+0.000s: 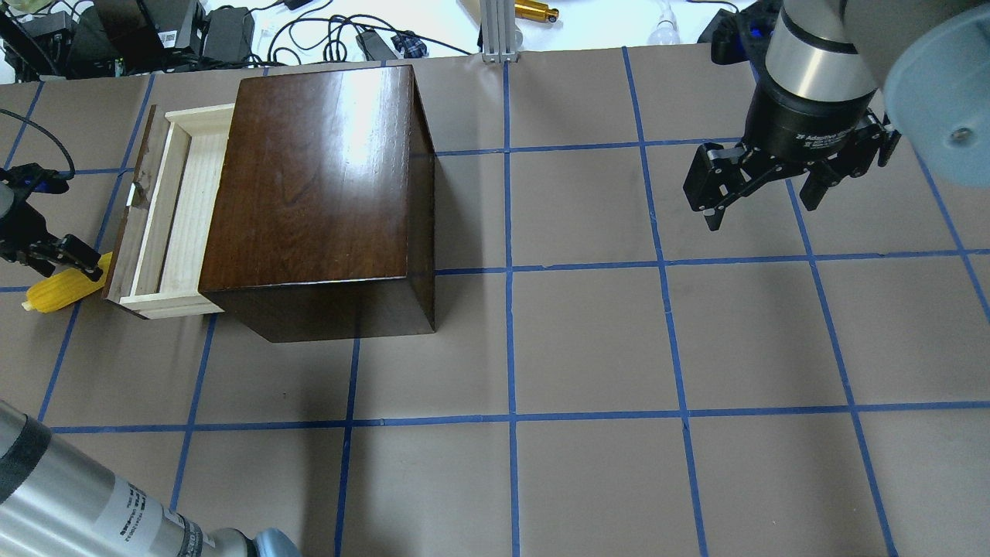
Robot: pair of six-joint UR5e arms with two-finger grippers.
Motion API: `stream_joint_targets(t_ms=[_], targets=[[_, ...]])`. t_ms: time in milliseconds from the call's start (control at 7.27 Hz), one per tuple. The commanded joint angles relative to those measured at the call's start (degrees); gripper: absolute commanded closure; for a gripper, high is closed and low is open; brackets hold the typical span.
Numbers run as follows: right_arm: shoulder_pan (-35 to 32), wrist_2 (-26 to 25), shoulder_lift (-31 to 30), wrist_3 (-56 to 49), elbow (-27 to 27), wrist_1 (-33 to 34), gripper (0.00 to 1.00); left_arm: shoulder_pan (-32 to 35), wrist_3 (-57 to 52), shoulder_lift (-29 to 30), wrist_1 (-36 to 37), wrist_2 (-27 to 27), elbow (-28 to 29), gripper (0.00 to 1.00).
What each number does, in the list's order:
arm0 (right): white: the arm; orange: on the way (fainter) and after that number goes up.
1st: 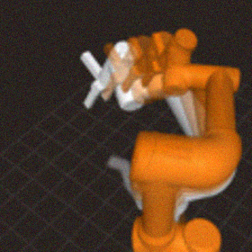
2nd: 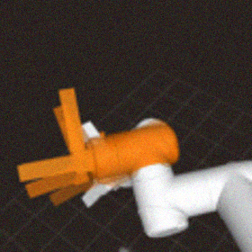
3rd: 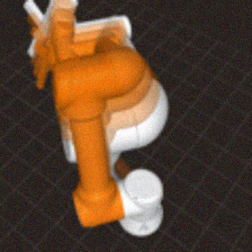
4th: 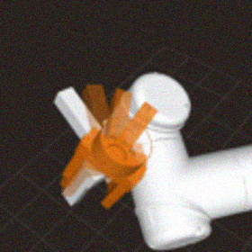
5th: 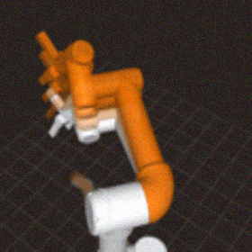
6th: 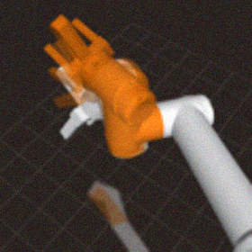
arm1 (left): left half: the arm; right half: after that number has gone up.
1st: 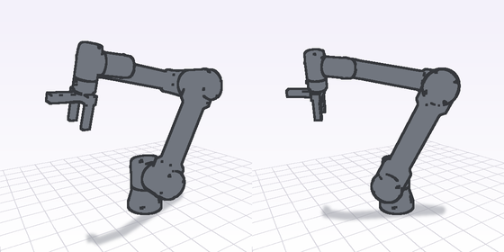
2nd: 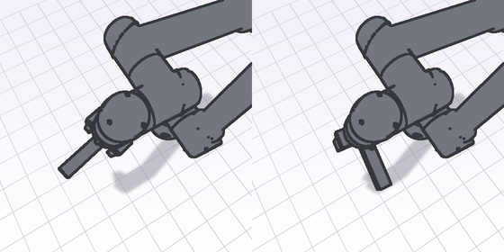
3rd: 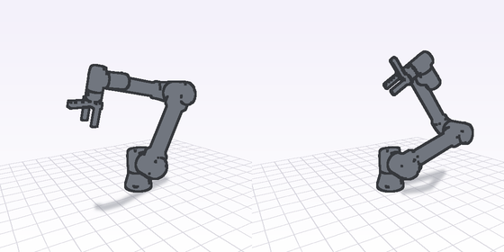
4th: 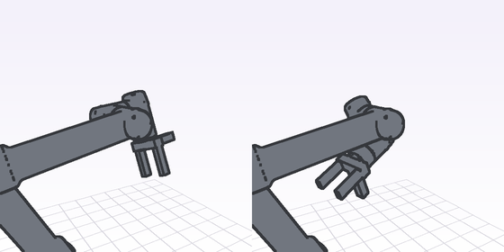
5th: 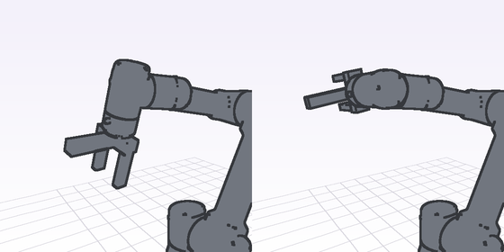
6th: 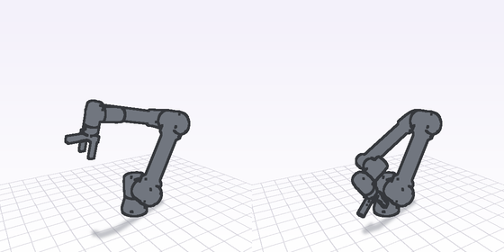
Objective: Open drawer and put corn inside
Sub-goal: 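Grasp the yellow corn cob with the left gripper and lift it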
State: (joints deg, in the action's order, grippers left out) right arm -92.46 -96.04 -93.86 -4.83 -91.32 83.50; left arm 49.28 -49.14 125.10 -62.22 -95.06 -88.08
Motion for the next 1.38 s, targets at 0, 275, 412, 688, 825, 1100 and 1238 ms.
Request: stream_joint_targets(t_ms=[0, 275, 412, 688, 825, 1100, 1238], targets=[[0.00, 0.06, -0.01, 0.09, 0.00, 0.00, 0.00, -0.24, -0.07, 1.37, 1.13, 0.14, -0.08, 0.00], [0.00, -0.03, 0.08, 0.00, 0.00, 0.00, 0.00, -0.41, -0.16, 1.98, 1.40, 0.40, -0.16, 0.00], [0.00, -0.03, -0.01, 0.00, 0.00, 0.00, 0.00, -1.02, -0.25, 2.16, 2.97, 0.49, -1.21, 0.00], [0.00, -0.03, 0.08, 0.00, 0.00, 0.00, 0.00, -1.29, -0.60, 2.16, 6.85, 0.40, -3.06, 0.00], [0.00, -0.03, -0.01, 0.00, 0.00, 0.00, 0.00, -1.29, -0.69, 2.08, 6.76, 0.23, -2.63, 0.00], [0.00, -0.03, -0.01, 0.00, 0.00, 0.00, 0.00, -1.29, -0.52, 2.08, 6.76, 0.40, -2.71, 0.00], [0.00, -0.03, 0.08, 0.00, 0.00, 0.00, 0.00, -1.29, -0.51, 2.08, 6.85, 0.57, -2.71, 0.12]])
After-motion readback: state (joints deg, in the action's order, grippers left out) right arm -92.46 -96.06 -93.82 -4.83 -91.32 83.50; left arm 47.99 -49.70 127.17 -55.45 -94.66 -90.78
